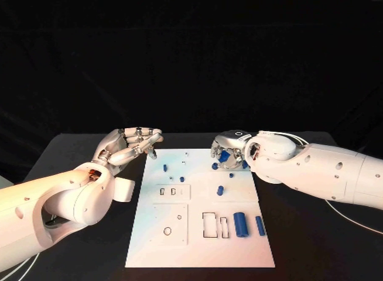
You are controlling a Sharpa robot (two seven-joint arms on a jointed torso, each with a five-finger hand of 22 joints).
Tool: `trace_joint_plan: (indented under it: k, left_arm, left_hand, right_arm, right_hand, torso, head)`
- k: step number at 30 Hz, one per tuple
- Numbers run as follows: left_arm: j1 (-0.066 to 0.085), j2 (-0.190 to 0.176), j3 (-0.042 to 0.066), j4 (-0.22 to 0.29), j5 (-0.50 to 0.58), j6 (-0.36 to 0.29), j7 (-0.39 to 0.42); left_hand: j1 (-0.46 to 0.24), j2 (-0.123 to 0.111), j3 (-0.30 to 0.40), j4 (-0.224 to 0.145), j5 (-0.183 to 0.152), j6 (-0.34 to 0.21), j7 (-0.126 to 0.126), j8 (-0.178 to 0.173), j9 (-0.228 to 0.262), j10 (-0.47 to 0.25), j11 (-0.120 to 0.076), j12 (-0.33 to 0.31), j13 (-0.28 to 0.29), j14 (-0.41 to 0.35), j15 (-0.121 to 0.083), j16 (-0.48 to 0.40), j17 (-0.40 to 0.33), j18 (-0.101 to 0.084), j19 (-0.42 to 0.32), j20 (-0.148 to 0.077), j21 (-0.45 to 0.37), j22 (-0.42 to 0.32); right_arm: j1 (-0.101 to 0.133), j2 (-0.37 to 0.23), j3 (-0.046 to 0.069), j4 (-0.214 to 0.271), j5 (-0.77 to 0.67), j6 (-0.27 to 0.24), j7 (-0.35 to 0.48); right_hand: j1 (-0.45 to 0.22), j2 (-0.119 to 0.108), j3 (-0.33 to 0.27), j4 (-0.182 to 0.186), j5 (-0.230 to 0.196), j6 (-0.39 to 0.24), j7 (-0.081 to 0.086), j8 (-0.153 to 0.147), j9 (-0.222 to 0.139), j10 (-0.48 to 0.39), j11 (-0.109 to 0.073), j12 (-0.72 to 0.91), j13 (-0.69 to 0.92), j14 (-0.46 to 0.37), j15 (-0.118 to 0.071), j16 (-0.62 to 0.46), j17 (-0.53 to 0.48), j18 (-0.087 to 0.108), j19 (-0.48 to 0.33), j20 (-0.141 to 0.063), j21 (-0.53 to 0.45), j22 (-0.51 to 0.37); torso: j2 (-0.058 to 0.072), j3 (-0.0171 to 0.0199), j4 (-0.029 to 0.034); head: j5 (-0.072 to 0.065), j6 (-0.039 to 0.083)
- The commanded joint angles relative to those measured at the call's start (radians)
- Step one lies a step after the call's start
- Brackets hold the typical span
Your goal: Assemble the parts on the task board
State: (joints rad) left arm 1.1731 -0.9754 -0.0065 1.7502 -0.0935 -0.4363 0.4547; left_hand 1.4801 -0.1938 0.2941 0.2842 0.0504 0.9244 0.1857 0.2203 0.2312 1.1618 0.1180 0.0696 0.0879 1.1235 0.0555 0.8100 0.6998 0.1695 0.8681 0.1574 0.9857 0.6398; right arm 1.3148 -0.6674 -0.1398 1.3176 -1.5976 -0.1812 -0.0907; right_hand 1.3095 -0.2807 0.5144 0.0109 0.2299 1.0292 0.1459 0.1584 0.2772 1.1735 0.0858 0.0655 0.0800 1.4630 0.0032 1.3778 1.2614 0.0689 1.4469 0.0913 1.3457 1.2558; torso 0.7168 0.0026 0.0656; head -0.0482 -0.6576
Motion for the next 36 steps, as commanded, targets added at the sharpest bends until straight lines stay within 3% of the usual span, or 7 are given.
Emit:
trace_joint_plan:
  k: [1,26,31,36]
  left_arm:
    - [0.003,0.000,0.002,0.004,-0.006,0.021,0.002]
    - [0.008,-0.004,0.003,0.008,-0.004,0.025,-0.005]
    - [0.009,-0.004,0.003,0.008,-0.002,0.027,-0.006]
    - [0.009,-0.003,0.003,0.007,-0.001,0.030,-0.009]
  left_hand:
    - [-0.005,-0.002,0.007,-0.001,0.001,0.001,0.000,-0.004,0.001,-0.004,0.005,-0.002,0.001,-0.008,-0.001,0.005,0.001,0.012,-0.006,0.000,0.005,0.001]
    - [-0.007,0.002,0.008,-0.001,0.001,0.000,0.002,-0.006,0.003,-0.007,0.006,-0.001,0.002,-0.004,0.000,0.021,0.003,0.013,-0.011,0.001,0.023,0.014]
    - [-0.007,0.003,0.009,-0.001,0.001,0.000,0.002,-0.006,0.003,-0.007,0.006,0.000,0.002,-0.003,0.000,0.023,0.004,0.013,-0.012,0.001,0.026,0.016]
    - [-0.006,0.004,0.010,-0.001,0.001,0.000,0.002,-0.006,0.003,-0.007,0.006,0.000,0.002,-0.002,0.000,0.025,0.004,0.013,-0.012,0.001,0.028,0.017]
  right_arm:
    - [-0.003,0.005,-0.001,-0.005,-0.023,0.026,-0.004]
    - [-0.016,0.034,-0.004,-0.042,-0.023,0.038,0.002]
    - [-0.017,0.038,-0.004,-0.044,-0.022,0.033,0.001]
    - [-0.018,0.040,-0.004,-0.046,-0.024,0.022,-0.003]
  right_hand:
    - [0.002,0.002,-0.002,0.002,0.005,0.005,-0.004,-0.001,0.002,-0.005,0.001,-0.001,0.002,0.061,0.002,0.005,0.002,-0.008,0.007,0.003,0.006,0.004]
    - [-0.002,0.028,0.030,0.027,0.009,0.028,-0.007,0.013,0.020,0.026,-0.004,0.002,0.012,0.060,-0.002,0.022,0.008,-0.014,0.016,0.005,0.037,0.046]
    - [-0.003,0.034,0.039,0.031,0.009,0.035,-0.009,0.018,0.026,0.034,-0.007,0.002,0.013,0.059,-0.004,0.025,0.008,-0.015,0.018,0.005,0.043,0.054]
    - [0.001,0.054,0.057,0.037,-0.003,0.057,-0.018,0.034,0.041,0.065,-0.016,0.007,0.020,0.059,-0.011,0.032,0.011,-0.020,0.026,0.001,0.063,0.082]
  torso:
    - [0.004,-0.0007,0.0025]
    - [0.013,-0.0004,0.0032]
    - [0.014,-0.0003,0.0008]
    - [0.014,-0.0012,-0.0007]
  head:
    - [0.000,-0.001]
    - [0.005,-0.008]
    - [0.005,-0.010]
    - [0.005,-0.010]
